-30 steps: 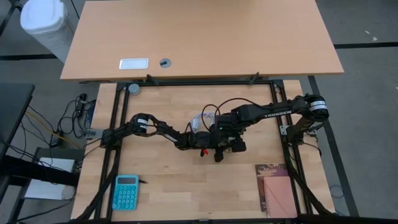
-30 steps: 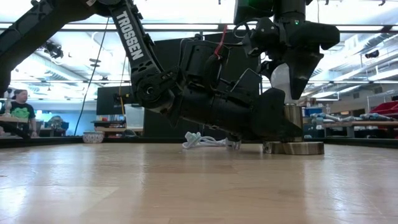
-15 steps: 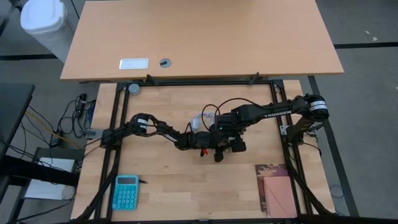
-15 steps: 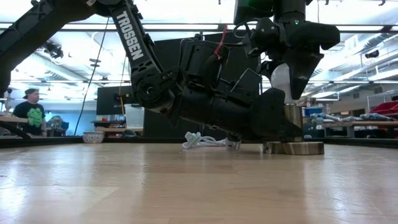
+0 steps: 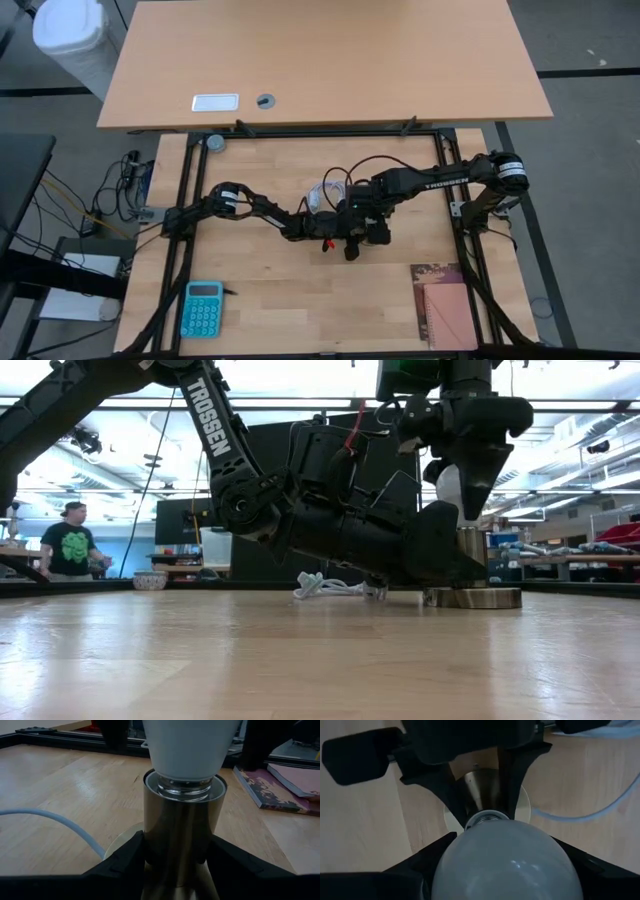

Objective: Screw lightbulb
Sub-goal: Insert the white lightbulb into the lamp socket

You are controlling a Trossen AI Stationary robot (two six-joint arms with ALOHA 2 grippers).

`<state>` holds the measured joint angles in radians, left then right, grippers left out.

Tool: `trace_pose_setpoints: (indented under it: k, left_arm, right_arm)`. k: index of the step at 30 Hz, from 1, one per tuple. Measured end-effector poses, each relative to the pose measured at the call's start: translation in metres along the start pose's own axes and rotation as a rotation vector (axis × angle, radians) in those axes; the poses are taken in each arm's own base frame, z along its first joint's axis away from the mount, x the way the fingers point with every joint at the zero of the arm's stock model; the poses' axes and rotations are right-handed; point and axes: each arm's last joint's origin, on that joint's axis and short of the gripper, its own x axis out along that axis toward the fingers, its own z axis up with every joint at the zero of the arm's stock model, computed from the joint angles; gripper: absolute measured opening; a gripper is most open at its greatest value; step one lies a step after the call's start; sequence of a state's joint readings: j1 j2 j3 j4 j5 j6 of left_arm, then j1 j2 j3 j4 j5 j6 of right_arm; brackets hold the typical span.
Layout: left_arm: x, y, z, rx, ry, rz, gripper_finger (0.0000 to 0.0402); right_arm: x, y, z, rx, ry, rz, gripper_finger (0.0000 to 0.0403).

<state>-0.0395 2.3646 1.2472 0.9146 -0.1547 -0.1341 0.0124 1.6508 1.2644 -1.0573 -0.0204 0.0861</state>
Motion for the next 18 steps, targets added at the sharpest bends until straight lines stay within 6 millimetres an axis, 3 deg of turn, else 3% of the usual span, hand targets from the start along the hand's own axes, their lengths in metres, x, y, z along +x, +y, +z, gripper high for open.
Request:
trace_pose_setpoints:
  k: [18]
  left_arm:
    - [0.0, 0.0, 0.0, 0.001, 0.0, 0.001, 0.0193]
  right_arm:
    - [0.0, -0.0007, -0.0001, 0.32, 0.002, 0.0, 0.0263]
